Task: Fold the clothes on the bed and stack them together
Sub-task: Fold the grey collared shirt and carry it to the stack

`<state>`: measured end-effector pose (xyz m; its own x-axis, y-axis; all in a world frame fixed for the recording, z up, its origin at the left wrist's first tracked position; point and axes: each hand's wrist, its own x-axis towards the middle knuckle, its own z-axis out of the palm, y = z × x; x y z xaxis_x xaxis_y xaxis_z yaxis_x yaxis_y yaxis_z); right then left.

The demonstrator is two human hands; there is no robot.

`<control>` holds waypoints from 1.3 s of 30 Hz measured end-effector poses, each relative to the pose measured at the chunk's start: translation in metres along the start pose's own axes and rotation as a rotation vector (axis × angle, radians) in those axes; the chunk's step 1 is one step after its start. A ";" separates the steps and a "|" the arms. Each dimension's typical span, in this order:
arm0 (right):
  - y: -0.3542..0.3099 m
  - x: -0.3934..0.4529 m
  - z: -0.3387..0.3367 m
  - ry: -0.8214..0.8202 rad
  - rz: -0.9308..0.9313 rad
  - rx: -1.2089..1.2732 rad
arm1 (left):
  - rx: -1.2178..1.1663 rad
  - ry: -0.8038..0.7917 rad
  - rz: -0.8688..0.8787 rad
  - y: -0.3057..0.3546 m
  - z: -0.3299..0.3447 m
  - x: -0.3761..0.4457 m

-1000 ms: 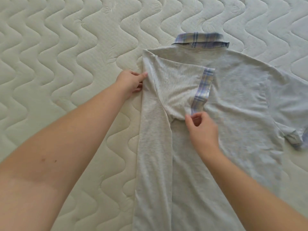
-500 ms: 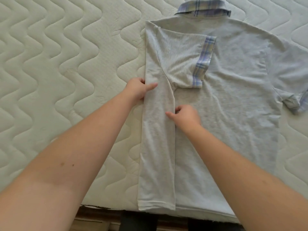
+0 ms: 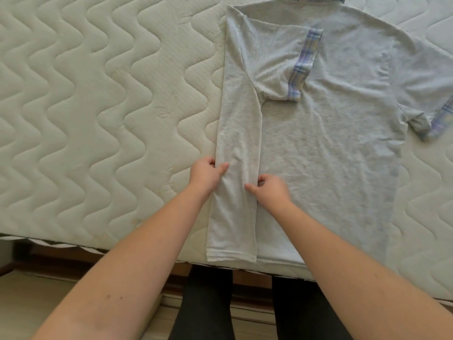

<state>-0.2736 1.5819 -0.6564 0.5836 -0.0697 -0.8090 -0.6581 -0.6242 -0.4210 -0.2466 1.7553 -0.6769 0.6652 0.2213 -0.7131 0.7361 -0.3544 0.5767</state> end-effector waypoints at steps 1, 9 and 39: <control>0.006 -0.005 0.004 -0.033 0.010 0.027 | 0.009 0.019 0.005 -0.006 0.001 -0.003; 0.050 -0.047 0.042 -0.154 0.062 0.150 | -0.226 -0.068 -0.115 -0.038 -0.002 -0.050; 0.083 -0.114 0.074 -0.471 0.330 0.814 | -0.254 -0.287 -0.253 -0.132 -0.016 -0.149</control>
<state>-0.4299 1.5959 -0.6300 0.1808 0.2822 -0.9422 -0.9819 0.1075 -0.1562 -0.4406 1.7832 -0.6408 0.4251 -0.0014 -0.9051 0.9022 -0.0798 0.4239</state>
